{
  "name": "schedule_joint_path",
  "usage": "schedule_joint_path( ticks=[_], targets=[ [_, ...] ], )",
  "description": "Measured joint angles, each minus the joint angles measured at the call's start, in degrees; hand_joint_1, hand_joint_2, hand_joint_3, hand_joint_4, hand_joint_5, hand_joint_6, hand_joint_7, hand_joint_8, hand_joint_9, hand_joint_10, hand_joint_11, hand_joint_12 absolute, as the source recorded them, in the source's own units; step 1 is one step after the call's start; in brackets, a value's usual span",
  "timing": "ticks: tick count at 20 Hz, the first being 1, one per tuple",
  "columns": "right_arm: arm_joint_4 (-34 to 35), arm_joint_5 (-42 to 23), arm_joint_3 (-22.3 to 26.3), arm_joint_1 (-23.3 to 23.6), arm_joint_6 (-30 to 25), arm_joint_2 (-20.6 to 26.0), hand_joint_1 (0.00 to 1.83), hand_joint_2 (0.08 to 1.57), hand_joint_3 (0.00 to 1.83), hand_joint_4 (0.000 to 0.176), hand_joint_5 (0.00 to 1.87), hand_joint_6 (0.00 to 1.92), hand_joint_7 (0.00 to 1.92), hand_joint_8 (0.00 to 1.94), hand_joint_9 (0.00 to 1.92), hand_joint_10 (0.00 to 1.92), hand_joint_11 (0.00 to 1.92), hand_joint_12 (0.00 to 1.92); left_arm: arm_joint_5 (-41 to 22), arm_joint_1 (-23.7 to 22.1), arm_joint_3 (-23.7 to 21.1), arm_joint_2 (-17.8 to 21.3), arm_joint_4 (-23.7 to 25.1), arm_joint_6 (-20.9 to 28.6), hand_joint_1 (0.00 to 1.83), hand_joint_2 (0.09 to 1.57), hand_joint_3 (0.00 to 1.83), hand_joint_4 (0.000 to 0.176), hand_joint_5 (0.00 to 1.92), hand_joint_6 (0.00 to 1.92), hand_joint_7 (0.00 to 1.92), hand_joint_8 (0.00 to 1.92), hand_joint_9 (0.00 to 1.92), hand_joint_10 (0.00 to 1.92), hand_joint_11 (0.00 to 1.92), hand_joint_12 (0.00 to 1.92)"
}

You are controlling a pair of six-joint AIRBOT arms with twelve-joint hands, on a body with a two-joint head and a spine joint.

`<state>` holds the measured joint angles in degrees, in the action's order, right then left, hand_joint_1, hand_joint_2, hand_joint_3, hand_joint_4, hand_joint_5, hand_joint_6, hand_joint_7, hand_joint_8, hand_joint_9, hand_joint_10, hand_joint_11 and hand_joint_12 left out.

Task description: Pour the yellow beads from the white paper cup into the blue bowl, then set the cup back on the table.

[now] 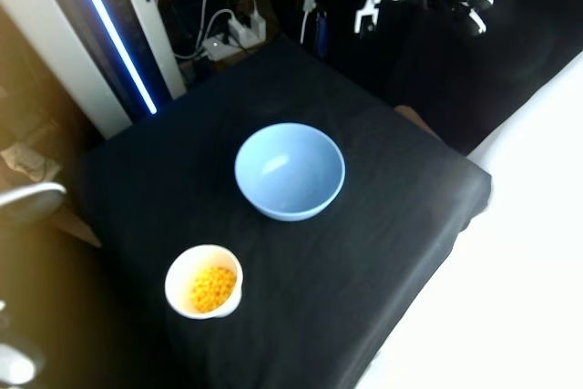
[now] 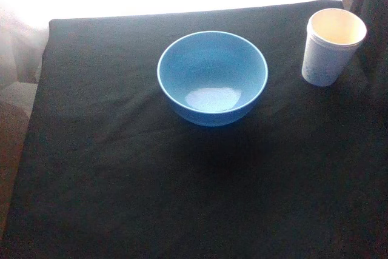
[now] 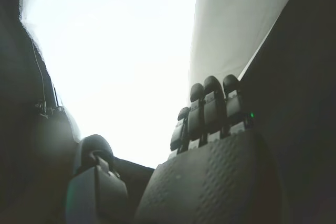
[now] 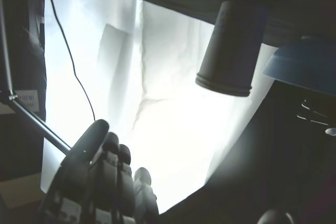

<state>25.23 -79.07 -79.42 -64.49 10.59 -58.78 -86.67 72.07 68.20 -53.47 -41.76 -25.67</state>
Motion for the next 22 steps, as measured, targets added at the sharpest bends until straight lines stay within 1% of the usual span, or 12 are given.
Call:
schedule_joint_path(
  ticks=[2, 4, 5, 8, 9, 10, 14, 16, 18, 20, 21, 22],
  targets=[
    [0.1, 1.9, -1.1, 0.9, -0.1, -0.9, 0.64, 0.60, 0.00, 0.114, 0.05, 0.00, 0.16, 0.00, 0.09, 0.00, 0.00, 0.34, 0.3, 0.0, 0.4, -0.4, 0.2, 0.0, 0.37, 0.82, 0.01, 0.089, 0.04, 0.00, 0.26, 0.01, 0.23, 0.02, 0.05, 0.24],
    [-0.2, 3.1, -2.4, 2.2, -0.7, -2.3, 0.66, 0.58, 0.00, 0.104, 0.07, 0.00, 0.17, 0.00, 0.07, 0.00, 0.00, 0.30, 1.2, 0.0, 0.5, -0.7, 0.5, 0.0, 0.36, 0.82, 0.01, 0.095, 0.06, 0.01, 0.27, 0.01, 0.25, 0.02, 0.07, 0.24],
    [-0.5, 3.7, -3.2, 2.9, -1.3, -3.0, 0.65, 0.67, 0.03, 0.092, 0.05, 0.00, 0.14, 0.00, 0.03, 0.00, 0.00, 0.13, 1.2, 0.0, 0.5, -0.8, 0.9, 0.0, 0.36, 0.82, 0.00, 0.104, 0.06, 0.01, 0.28, 0.01, 0.25, 0.02, 0.10, 0.25],
    [-1.4, 6.4, -5.1, 4.8, -1.8, -5.5, 0.71, 0.68, 0.00, 0.130, 0.11, 0.02, 0.14, 0.01, 0.00, 0.00, 0.00, 0.00, 1.3, -0.2, 0.5, -1.0, 1.0, 0.0, 0.35, 0.81, 0.00, 0.113, 0.08, 0.00, 0.29, 0.00, 0.28, 0.00, 0.14, 0.23],
    [-1.5, 7.7, -5.7, 5.2, -1.8, -6.3, 0.73, 0.67, 0.00, 0.097, 0.09, 0.00, 0.11, 0.00, 0.00, 0.00, 0.00, 0.00, 1.3, -0.2, 0.5, -1.0, 1.0, 0.0, 0.34, 0.81, 0.00, 0.104, 0.07, 0.00, 0.29, 0.00, 0.28, 0.00, 0.13, 0.22],
    [-1.6, 8.9, -6.3, 5.7, -1.8, -6.9, 0.73, 0.65, 0.00, 0.085, 0.07, 0.00, 0.09, 0.00, 0.00, 0.00, 0.00, 0.00, 1.4, -0.2, 0.6, -1.0, 1.1, 0.0, 0.34, 0.82, 0.00, 0.088, 0.05, 0.00, 0.28, 0.00, 0.28, 0.00, 0.12, 0.22],
    [-2.8, 14.3, -9.7, 8.9, -1.8, -9.6, 0.70, 0.61, 0.00, 0.087, 0.06, 0.00, 0.03, 0.00, 0.00, 0.00, 0.00, 0.00, 1.7, -0.2, 0.8, -1.2, 1.8, 0.0, 0.35, 0.85, 0.01, 0.094, 0.04, 0.00, 0.27, 0.01, 0.28, 0.01, 0.12, 0.21],
    [-3.2, 16.0, -10.7, 9.4, -1.9, -10.5, 0.70, 0.61, 0.00, 0.066, 0.01, 0.00, 0.00, 0.00, 0.00, 0.00, 0.00, 0.00, 2.2, -0.4, 1.2, -1.4, 1.6, 0.0, 0.35, 0.87, 0.01, 0.089, 0.04, 0.00, 0.28, 0.01, 0.29, 0.01, 0.12, 0.21],
    [-3.6, 17.9, -11.5, 10.0, -1.9, -11.3, 0.68, 0.61, 0.00, 0.068, 0.00, 0.00, 0.00, 0.00, 0.00, 0.00, 0.00, 0.00, 2.8, -0.4, 1.2, -1.4, 1.7, 0.0, 0.34, 0.87, 0.01, 0.085, 0.03, 0.00, 0.26, 0.00, 0.28, 0.00, 0.10, 0.20],
    [-3.5, 19.6, -12.9, 10.4, -2.0, -12.1, 0.69, 0.63, 0.00, 0.051, 0.00, 0.00, 0.01, 0.00, 0.00, 0.00, 0.00, 0.00, 2.9, -0.4, 1.2, -1.5, 2.2, 0.0, 0.34, 0.87, 0.01, 0.084, 0.01, 0.00, 0.23, 0.00, 0.27, 0.00, 0.08, 0.18],
    [-3.2, 20.2, -13.5, 10.8, -2.1, -12.4, 0.71, 0.64, 0.00, 0.056, 0.02, 0.01, 0.02, 0.01, 0.00, 0.00, 0.00, 0.00, 2.9, -0.4, 1.2, -1.6, 2.2, 0.0, 0.35, 0.86, 0.00, 0.104, 0.02, 0.00, 0.23, 0.00, 0.26, 0.00, 0.07, 0.18],
    [-2.9, 20.6, -14.2, 10.8, -2.4, -13.0, 0.71, 0.64, 0.00, 0.055, 0.02, 0.01, 0.03, 0.01, 0.00, 0.00, 0.00, 0.00, 3.1, -0.4, 1.3, -1.8, 2.3, 0.0, 0.35, 0.86, 0.00, 0.112, 0.03, 0.01, 0.23, 0.00, 0.26, 0.00, 0.07, 0.18]
  ],
)
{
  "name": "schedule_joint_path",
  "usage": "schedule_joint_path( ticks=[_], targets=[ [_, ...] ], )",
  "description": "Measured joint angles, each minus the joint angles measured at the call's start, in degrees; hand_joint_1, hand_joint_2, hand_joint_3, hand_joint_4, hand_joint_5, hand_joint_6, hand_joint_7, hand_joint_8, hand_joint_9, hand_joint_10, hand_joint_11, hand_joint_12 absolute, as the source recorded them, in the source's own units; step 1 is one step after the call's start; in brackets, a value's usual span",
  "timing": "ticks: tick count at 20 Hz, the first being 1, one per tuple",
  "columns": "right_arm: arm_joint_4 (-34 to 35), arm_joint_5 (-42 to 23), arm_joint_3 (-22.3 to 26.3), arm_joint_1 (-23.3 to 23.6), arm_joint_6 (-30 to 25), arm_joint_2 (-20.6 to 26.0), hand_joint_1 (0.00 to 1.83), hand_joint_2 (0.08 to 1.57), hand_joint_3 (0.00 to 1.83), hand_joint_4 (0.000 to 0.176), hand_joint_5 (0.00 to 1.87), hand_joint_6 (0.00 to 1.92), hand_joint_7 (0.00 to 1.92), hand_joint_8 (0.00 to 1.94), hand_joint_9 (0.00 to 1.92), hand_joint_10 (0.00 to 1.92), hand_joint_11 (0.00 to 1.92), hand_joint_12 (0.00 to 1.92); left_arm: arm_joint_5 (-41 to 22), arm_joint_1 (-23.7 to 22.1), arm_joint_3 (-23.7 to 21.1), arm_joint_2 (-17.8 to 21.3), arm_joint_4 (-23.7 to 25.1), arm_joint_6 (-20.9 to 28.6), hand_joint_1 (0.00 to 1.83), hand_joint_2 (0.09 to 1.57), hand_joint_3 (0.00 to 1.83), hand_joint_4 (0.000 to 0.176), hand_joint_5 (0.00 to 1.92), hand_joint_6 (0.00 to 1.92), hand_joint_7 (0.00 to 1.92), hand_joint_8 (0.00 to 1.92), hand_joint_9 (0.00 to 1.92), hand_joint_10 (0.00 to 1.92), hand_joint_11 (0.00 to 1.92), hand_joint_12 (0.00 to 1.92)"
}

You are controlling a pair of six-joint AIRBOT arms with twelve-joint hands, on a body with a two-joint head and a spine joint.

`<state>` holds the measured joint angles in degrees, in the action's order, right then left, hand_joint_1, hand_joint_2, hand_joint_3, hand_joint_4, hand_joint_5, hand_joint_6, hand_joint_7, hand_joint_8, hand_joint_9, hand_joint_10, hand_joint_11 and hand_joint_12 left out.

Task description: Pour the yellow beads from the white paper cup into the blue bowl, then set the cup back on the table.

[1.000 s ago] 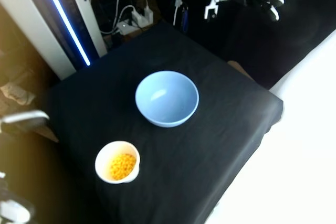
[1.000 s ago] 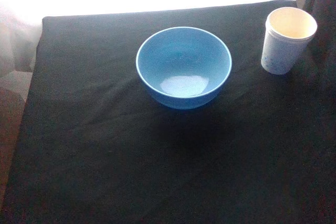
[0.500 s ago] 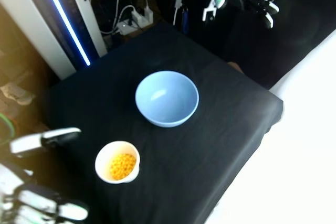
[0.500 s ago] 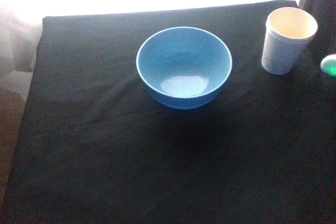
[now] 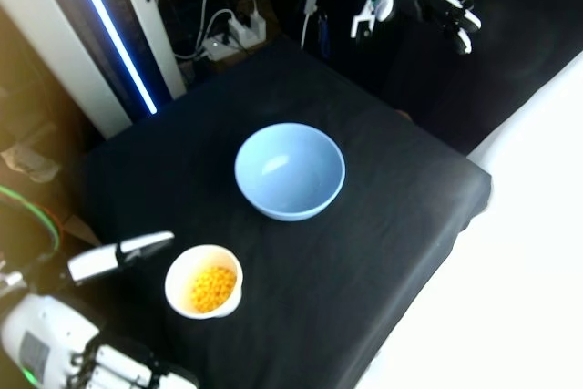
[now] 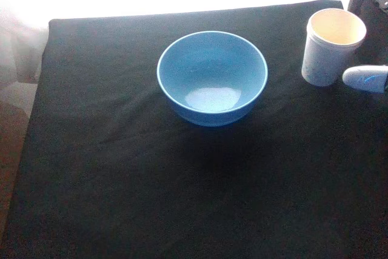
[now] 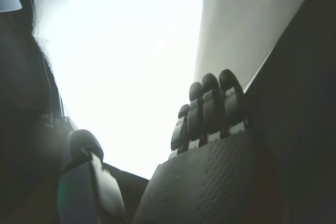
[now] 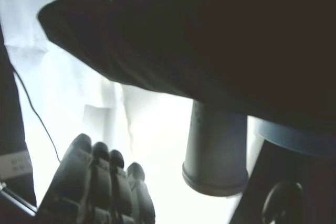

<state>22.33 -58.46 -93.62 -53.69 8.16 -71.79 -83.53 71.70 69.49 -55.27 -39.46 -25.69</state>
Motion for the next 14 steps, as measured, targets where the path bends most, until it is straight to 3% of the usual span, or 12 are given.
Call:
schedule_joint_path(
  ticks=[1, 2, 4, 9, 10, 14],
  targets=[
    [0.2, 0.5, -0.3, 0.0, -0.3, -0.5, 0.73, 0.65, 0.01, 0.061, 0.02, 0.01, 0.02, 0.00, 0.00, 0.00, 0.00, 0.00, 0.2, 0.0, 0.0, -0.2, 0.2, 0.0, 0.35, 0.85, 0.00, 0.116, 0.03, 0.00, 0.23, 0.00, 0.26, 0.00, 0.08, 0.18],
    [0.0, 0.9, -0.9, 0.0, -0.6, -1.0, 0.71, 0.66, 0.01, 0.052, 0.03, 0.01, 0.02, 0.00, 0.00, 0.00, 0.00, 0.00, 0.3, 0.0, 0.0, -0.2, 0.2, 0.0, 0.35, 0.82, 0.00, 0.130, 0.03, 0.01, 0.24, 0.00, 0.26, 0.00, 0.08, 0.18],
    [-0.3, 3.1, -1.9, 0.3, -1.2, -2.5, 0.68, 0.68, 0.01, 0.051, 0.02, 0.00, 0.01, 0.00, 0.00, 0.00, 0.00, 0.00, 1.0, -0.5, 0.6, -0.5, 0.8, 0.0, 0.35, 0.83, 0.00, 0.106, 0.02, 0.00, 0.25, 0.01, 0.27, 0.01, 0.09, 0.19],
    [-0.7, 4.7, -4.2, 1.1, -3.5, -4.2, 0.71, 0.69, 0.01, 0.050, 0.02, 0.00, 0.00, 0.00, 0.00, 0.00, 0.00, 0.00, 1.2, -0.8, 0.7, -0.6, 0.9, 0.0, 0.35, 0.80, 0.00, 0.111, 0.02, 0.00, 0.27, 0.01, 0.29, 0.01, 0.11, 0.20],
    [-1.2, 5.4, -4.2, 1.8, -3.5, -4.3, 0.73, 0.69, 0.01, 0.035, 0.01, 0.00, 0.00, 0.00, 0.00, 0.00, 0.00, 0.00, 1.2, -0.8, 0.7, -0.6, 1.3, 0.0, 0.33, 0.80, 0.00, 0.093, 0.01, 0.00, 0.26, 0.00, 0.29, 0.01, 0.11, 0.19],
    [-2.5, 6.0, -4.9, 3.3, -3.5, -5.2, 0.72, 0.65, 0.00, 0.044, 0.04, 0.01, 0.01, 0.01, 0.00, 0.00, 0.00, 0.00, 1.3, -0.8, 0.7, -0.6, 1.6, 0.0, 0.33, 0.79, 0.00, 0.088, 0.00, 0.00, 0.27, 0.00, 0.30, 0.01, 0.10, 0.19]
  ],
)
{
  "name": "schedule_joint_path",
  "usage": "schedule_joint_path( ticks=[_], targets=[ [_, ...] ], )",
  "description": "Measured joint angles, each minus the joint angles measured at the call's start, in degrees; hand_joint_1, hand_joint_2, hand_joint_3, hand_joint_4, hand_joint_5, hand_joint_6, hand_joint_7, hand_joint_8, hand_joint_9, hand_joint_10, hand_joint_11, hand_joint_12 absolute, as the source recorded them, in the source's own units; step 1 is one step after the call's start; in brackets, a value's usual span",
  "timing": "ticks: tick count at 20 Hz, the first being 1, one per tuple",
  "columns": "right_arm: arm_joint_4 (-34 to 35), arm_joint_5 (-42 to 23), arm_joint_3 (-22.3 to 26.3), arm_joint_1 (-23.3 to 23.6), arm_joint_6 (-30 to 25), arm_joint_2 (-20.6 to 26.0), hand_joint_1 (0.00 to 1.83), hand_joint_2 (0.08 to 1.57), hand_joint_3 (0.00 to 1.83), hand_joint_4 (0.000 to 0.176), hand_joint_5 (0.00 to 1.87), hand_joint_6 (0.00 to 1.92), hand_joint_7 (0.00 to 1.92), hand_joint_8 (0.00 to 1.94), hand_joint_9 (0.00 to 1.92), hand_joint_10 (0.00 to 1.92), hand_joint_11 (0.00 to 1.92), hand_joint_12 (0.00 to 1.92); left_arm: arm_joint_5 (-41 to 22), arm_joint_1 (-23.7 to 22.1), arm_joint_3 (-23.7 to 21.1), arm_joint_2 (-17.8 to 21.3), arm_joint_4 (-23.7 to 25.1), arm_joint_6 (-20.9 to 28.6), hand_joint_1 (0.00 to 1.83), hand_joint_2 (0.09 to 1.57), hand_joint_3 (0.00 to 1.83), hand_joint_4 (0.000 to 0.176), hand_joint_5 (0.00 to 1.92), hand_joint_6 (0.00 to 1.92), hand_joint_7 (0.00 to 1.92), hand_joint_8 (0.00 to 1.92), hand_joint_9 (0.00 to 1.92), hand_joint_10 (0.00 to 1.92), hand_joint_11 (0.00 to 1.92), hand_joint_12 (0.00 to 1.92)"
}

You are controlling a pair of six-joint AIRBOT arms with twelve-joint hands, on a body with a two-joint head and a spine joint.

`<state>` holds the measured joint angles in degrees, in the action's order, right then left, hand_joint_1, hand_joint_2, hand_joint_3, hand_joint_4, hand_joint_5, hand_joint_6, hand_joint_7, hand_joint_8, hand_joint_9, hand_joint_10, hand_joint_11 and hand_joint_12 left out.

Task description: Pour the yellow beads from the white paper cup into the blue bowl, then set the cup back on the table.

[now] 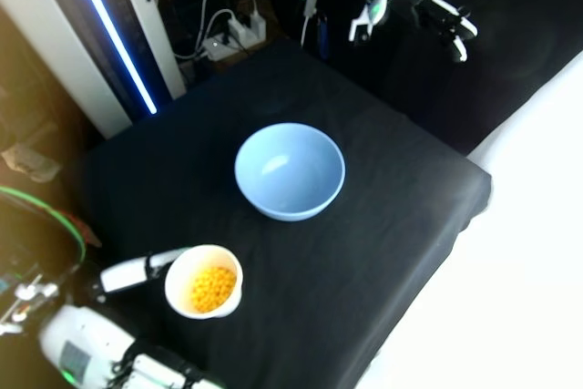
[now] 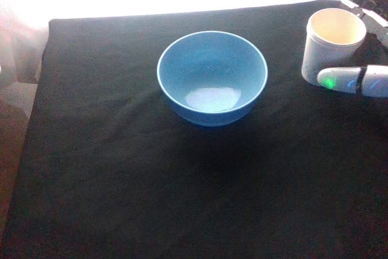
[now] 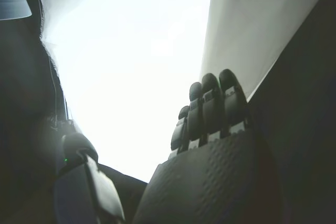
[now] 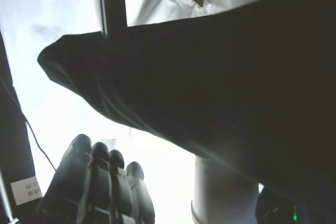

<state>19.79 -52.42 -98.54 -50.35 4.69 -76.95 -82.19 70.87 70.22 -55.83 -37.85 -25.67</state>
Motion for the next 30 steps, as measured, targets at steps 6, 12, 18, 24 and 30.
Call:
schedule_joint_path(
  ticks=[6, 12, 18, 24, 30],
  targets=[
    [-2.7, 1.8, -1.0, 2.0, -0.9, -1.5, 0.71, 0.63, 0.00, 0.061, 0.08, 0.01, 0.06, 0.01, 0.00, 0.00, 0.00, 0.00, 0.5, -0.6, 0.1, 0.0, 0.6, 0.0, 0.35, 0.80, 0.00, 0.081, 0.00, 0.00, 0.24, 0.00, 0.29, 0.00, 0.16, 0.23],
    [-4.9, 2.6, -2.1, 4.1, -2.4, -2.1, 0.73, 0.61, 0.00, 0.055, 0.12, 0.01, 0.07, 0.01, 0.00, 0.00, 0.00, 0.00, 1.0, -0.8, 0.1, -0.1, 0.7, 0.0, 0.34, 0.77, 0.00, 0.088, 0.00, 0.00, 0.28, 0.01, 0.32, 0.01, 0.15, 0.22],
    [-5.2, 2.9, -2.2, 4.5, -3.0, -2.3, 0.75, 0.64, 0.00, 0.063, 0.13, 0.01, 0.09, 0.01, 0.00, 0.00, 0.00, 0.00, 1.1, -0.8, 0.1, -0.1, 0.6, 0.0, 0.34, 0.77, 0.00, 0.092, 0.00, 0.00, 0.25, 0.00, 0.30, 0.00, 0.14, 0.21],
    [-5.8, 2.7, -2.5, 4.5, -4.6, -2.3, 0.68, 0.63, 0.00, 0.051, 0.12, 0.00, 0.10, 0.01, 0.00, 0.00, 0.00, 0.00, 1.4, -0.8, 0.1, -0.4, 0.7, 0.0, 0.33, 0.78, 0.00, 0.113, 0.00, 0.00, 0.27, 0.01, 0.32, 0.01, 0.16, 0.21],
    [-5.8, 2.7, -2.4, 4.5, -5.0, -2.3, 0.61, 0.63, 0.00, 0.037, 0.11, 0.00, 0.09, 0.00, 0.00, 0.00, 0.00, 0.00, 1.4, -0.8, 0.1, -0.4, 0.6, 0.0, 0.35, 0.77, 0.00, 0.099, 0.00, 0.00, 0.25, 0.00, 0.32, 0.00, 0.12, 0.19]
  ],
)
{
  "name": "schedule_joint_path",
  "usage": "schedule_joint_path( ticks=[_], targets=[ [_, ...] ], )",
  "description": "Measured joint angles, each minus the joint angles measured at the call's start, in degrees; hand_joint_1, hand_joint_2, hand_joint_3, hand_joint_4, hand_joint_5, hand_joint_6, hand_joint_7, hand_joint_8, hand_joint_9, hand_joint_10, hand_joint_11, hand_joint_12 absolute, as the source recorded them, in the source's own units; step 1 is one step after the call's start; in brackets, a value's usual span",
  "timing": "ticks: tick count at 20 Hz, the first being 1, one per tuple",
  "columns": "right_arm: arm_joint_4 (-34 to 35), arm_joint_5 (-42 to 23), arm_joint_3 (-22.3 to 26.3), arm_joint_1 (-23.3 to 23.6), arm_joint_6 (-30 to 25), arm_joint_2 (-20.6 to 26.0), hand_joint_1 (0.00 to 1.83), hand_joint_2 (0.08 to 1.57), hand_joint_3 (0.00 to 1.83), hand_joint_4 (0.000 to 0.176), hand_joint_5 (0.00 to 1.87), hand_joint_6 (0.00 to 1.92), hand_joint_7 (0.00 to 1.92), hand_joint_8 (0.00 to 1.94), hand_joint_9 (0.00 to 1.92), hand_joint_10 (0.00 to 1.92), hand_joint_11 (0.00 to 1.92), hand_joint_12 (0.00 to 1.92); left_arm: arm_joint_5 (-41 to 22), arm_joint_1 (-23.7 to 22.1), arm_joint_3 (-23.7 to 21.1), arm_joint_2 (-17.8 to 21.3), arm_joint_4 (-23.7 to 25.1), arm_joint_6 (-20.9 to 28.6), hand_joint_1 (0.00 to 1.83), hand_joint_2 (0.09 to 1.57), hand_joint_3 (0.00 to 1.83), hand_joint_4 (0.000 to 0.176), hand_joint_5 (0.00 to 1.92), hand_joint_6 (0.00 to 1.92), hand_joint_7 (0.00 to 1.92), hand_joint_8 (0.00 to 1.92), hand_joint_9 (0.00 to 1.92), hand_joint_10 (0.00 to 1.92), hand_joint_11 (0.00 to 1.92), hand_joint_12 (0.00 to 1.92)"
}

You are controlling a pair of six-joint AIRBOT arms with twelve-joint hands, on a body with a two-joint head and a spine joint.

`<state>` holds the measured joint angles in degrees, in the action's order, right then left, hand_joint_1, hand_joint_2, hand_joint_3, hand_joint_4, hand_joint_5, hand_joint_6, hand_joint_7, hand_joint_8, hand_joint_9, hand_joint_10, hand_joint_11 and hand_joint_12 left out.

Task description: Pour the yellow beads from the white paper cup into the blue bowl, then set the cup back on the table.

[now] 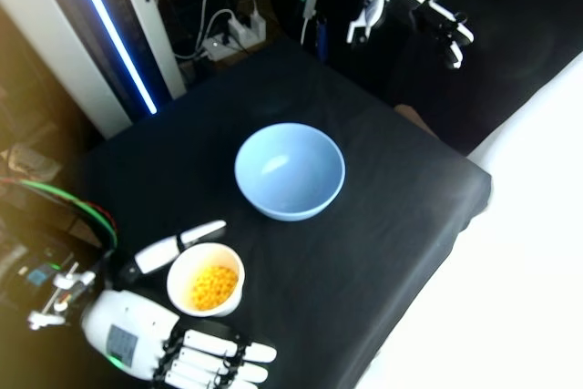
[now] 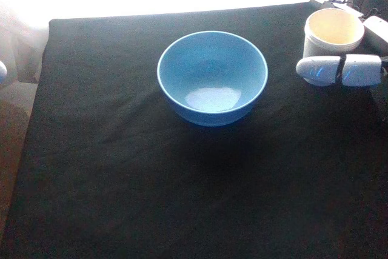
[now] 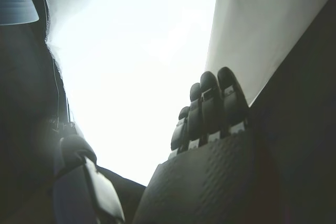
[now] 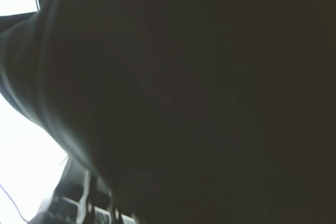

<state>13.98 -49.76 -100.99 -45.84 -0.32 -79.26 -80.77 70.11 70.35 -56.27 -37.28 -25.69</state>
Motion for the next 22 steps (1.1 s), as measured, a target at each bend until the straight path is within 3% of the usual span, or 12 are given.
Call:
schedule_joint_path(
  ticks=[5, 6, 8, 10, 11, 12, 14, 15, 19, 20, 21, 22],
  targets=[
    [-0.1, 0.0, 0.1, 0.0, -0.7, 0.0, 0.63, 0.63, 0.00, 0.042, 0.10, 0.00, 0.06, 0.00, 0.00, 0.00, 0.00, 0.00, 0.0, 0.0, 0.0, 0.0, 0.0, 0.0, 0.35, 0.75, 0.00, 0.108, 0.00, 0.00, 0.27, 0.00, 0.32, 0.00, 0.12, 0.19],
    [-0.1, 0.0, 0.1, 0.0, -0.8, 0.0, 0.62, 0.65, 0.01, 0.032, 0.08, 0.00, 0.05, 0.00, 0.00, 0.00, 0.00, 0.00, 0.0, 0.0, 0.0, 0.0, 0.0, 0.0, 0.35, 0.75, 0.00, 0.094, 0.00, 0.00, 0.26, 0.00, 0.33, 0.00, 0.16, 0.21],
    [-0.2, 0.0, 0.1, 0.0, -0.9, 0.0, 0.64, 0.63, 0.00, 0.035, 0.08, 0.00, 0.05, 0.00, 0.00, 0.00, 0.00, 0.00, 0.0, 0.0, 0.0, 0.0, 0.0, 0.0, 0.36, 0.76, 0.00, 0.086, 0.00, 0.00, 0.26, 0.00, 0.34, 0.01, 0.20, 0.22],
    [-0.2, 0.0, 0.1, 0.0, -1.0, 0.0, 0.64, 0.66, 0.01, 0.036, 0.08, 0.00, 0.07, 0.01, 0.00, 0.00, 0.00, 0.00, 0.2, 0.0, 0.3, -0.1, 0.0, 0.0, 0.35, 0.77, 0.00, 0.090, 0.00, 0.00, 0.27, 0.00, 0.33, 0.00, 0.17, 0.21],
    [-0.2, -0.1, 0.2, 0.0, -1.0, 0.0, 0.64, 0.66, 0.01, 0.042, 0.09, 0.01, 0.07, 0.01, 0.00, 0.00, 0.00, 0.00, 0.2, 0.0, 0.3, -0.1, -0.1, 0.0, 0.35, 0.75, 0.00, 0.110, 0.00, 0.00, 0.27, 0.00, 0.33, 0.00, 0.14, 0.20],
    [-0.3, -0.1, 0.3, 0.0, -1.0, 0.0, 0.64, 0.66, 0.01, 0.040, 0.11, 0.01, 0.10, 0.02, 0.00, 0.00, 0.00, 0.00, 0.3, 0.0, 0.3, -0.1, -0.1, 0.0, 0.34, 0.75, 0.00, 0.105, 0.00, 0.00, 0.27, 0.00, 0.33, 0.00, 0.14, 0.20],
    [-0.6, -0.1, 0.4, 0.0, -1.0, 0.0, 0.55, 0.76, 0.01, 0.049, 0.34, 0.02, 0.25, 0.01, 0.07, 0.01, 0.05, 0.03, 0.6, 0.0, 0.3, -0.1, 0.0, 0.0, 0.35, 0.76, 0.00, 0.118, 0.00, 0.00, 0.27, 0.00, 0.33, 0.00, 0.13, 0.20],
    [-0.6, -0.1, 0.4, 0.0, -1.0, 0.0, 0.48, 0.80, 0.01, 0.045, 0.48, 0.01, 0.35, 0.02, 0.11, 0.00, 0.01, 0.18, 0.7, 0.0, 0.3, -0.1, 0.0, 0.0, 0.35, 0.75, 0.00, 0.121, 0.00, 0.00, 0.28, 0.00, 0.34, 0.01, 0.14, 0.21],
    [-1.0, -0.1, 0.4, 0.0, -1.0, 0.0, 0.31, 0.98, 0.01, 0.045, 0.64, 0.01, 0.53, 0.01, 0.20, 0.01, 0.00, 0.26, 1.4, 0.0, 0.5, -0.8, 0.2, 0.0, 0.37, 0.74, 0.00, 0.133, 0.00, 0.00, 0.28, 0.00, 0.35, 0.00, 0.15, 0.22],
    [-1.1, -0.1, 0.4, 0.0, -1.0, 0.0, 0.21, 1.13, 0.01, 0.058, 0.72, 0.01, 0.64, 0.01, 0.25, 0.01, 0.00, 0.21, 1.2, 0.0, 0.5, -0.8, 0.1, 0.0, 0.35, 0.73, 0.00, 0.142, 0.00, 0.00, 0.29, 0.01, 0.36, 0.01, 0.17, 0.22],
    [-1.2, -0.1, 0.4, 0.0, -1.0, 0.0, 0.15, 1.18, 0.01, 0.084, 0.74, 0.00, 0.65, 0.00, 0.26, 0.00, 0.00, 0.23, 1.3, 0.0, 0.6, -0.8, 0.0, 0.0, 0.35, 0.73, 0.00, 0.148, 0.00, 0.00, 0.29, 0.00, 0.36, 0.01, 0.16, 0.22],
    [-1.2, -0.1, 0.4, 0.0, -1.0, 0.0, 0.07, 1.25, 0.01, 0.092, 0.74, 0.00, 0.65, 0.00, 0.26, 0.00, 0.00, 0.19, 1.3, 0.0, 0.6, -0.8, 0.0, 0.0, 0.34, 0.73, 0.00, 0.167, 0.00, 0.00, 0.28, 0.00, 0.36, 0.01, 0.16, 0.22]
  ],
)
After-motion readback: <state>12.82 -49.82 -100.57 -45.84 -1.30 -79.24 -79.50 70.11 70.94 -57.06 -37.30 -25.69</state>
